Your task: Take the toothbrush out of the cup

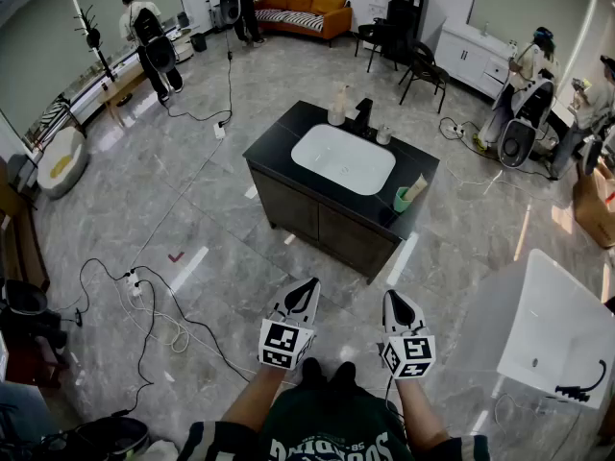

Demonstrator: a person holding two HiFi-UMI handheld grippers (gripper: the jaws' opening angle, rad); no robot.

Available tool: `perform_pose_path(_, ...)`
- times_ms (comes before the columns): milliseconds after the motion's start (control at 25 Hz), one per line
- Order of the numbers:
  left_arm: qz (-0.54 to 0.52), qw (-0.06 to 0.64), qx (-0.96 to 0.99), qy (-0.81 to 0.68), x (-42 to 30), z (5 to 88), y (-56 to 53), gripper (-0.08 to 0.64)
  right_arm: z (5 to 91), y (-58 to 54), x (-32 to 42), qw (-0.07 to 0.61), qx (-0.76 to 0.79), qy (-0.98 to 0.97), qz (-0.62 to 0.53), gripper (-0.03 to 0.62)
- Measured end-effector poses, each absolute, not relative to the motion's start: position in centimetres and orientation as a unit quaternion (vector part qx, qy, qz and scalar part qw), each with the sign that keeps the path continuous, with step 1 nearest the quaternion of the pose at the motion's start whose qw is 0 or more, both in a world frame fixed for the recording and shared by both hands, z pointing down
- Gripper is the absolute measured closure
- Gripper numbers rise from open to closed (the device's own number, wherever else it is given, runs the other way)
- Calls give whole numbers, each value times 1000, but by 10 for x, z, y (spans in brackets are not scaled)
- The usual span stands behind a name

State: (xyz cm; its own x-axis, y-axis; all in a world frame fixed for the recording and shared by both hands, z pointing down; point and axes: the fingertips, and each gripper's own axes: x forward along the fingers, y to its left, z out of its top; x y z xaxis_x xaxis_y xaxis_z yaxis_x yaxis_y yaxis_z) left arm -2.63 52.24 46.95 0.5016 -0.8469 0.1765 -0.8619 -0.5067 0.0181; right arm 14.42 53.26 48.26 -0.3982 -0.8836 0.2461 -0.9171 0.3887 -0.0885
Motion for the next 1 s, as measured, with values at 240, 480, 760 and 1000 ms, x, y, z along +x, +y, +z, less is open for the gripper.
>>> perform_pose_path(240,71,50,868,-489,-19,466,527,549,478,536,148,75,541,-833,85,551)
perform_pose_path(480,69,35,874,-480,-16,465,527,549,478,537,161,74,550,-828,80,551)
perform_pose_path(760,76,40,881,-465,-11,470,526,549,475,535,173,76,556,-824,75,551)
perform_pose_path(1000,74,41,882,-464,-10,470,519,549,477,533,173,75,560,-821,79,551)
